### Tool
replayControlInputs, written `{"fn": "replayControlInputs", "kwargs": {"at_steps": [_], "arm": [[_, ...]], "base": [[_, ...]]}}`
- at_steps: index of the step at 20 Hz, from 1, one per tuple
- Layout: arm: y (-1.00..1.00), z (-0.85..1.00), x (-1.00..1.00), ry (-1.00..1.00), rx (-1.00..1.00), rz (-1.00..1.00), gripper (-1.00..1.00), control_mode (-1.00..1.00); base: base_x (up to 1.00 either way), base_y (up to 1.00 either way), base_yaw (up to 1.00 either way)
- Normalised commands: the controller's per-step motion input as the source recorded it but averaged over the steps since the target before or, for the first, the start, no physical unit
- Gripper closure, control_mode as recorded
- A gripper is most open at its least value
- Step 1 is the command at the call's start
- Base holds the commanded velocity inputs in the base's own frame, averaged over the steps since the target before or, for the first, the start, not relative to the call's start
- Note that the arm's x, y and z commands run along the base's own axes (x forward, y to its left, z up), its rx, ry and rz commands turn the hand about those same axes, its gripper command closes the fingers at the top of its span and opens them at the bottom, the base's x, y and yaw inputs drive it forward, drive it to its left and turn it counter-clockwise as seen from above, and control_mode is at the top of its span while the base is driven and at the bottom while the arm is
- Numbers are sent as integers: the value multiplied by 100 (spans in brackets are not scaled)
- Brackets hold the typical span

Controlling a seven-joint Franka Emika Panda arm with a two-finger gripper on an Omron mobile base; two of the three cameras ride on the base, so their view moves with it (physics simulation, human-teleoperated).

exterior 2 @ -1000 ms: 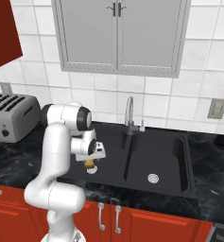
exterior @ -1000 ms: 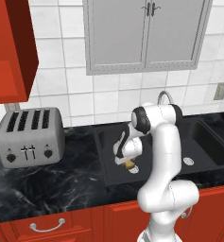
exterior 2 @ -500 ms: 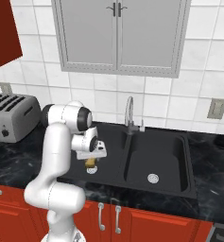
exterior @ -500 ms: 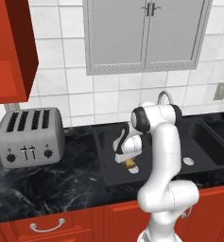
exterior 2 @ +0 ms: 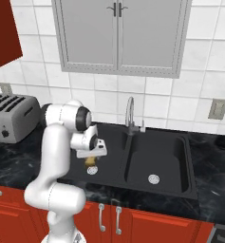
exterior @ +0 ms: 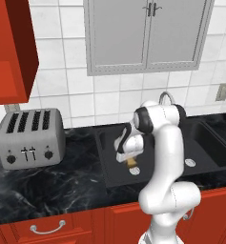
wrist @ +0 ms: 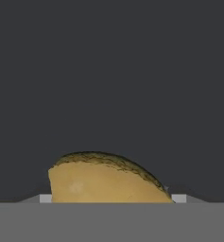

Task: Pick up the sponge and sponge from the sink, and place them back in the cabinet, and close the cabinet door.

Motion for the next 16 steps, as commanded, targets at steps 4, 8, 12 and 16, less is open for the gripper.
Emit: {"fn": "replayControlInputs", "kwargs": {"at_steps": [4,8,12,16], "arm": [[0,58,-15,-11,0,0,100,-100],[0,57,-18,-9,0,0,100,-100],[0,60,-26,-11,0,0,100,-100],[0,66,-36,-9,0,0,100,-100]], "base": [[0,0,0],[0,0,0],[0,0,0],[0,0,0]]}}
